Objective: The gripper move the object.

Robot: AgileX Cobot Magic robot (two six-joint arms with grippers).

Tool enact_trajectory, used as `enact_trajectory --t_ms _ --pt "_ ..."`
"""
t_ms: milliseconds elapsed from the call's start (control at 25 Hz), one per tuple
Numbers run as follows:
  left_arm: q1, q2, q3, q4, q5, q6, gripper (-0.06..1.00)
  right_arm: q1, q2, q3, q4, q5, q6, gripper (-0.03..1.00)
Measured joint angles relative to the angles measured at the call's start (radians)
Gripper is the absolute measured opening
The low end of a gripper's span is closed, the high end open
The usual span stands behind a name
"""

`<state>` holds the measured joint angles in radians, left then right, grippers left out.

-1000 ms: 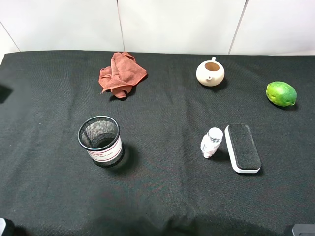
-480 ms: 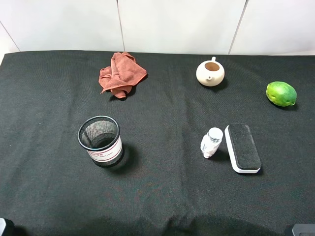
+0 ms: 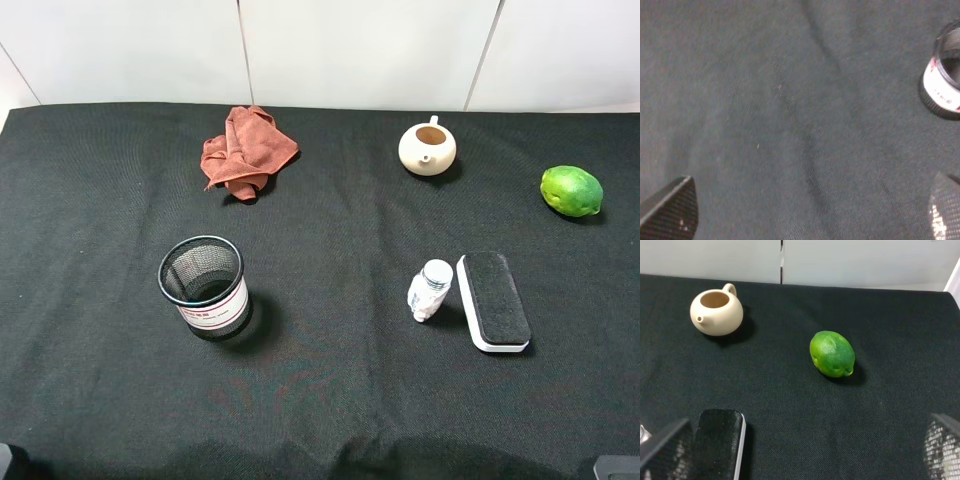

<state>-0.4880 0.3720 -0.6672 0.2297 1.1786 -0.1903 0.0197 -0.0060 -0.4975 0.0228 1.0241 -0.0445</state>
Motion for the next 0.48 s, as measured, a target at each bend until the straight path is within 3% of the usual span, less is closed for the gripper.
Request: enact_trajectory --t_ms 280,480 --pt "0.232 -0.176 0.135 -0.102 -0.114 0.113 0.97 0.000 0.000 0.000 0.000 0.000 0.000 0.69" --pt "0.374 -0.268 0.172 -0.168 -0.120 0.198 0.97 0.000 0.000 0.000 0.000 0.000 0.000 0.69"
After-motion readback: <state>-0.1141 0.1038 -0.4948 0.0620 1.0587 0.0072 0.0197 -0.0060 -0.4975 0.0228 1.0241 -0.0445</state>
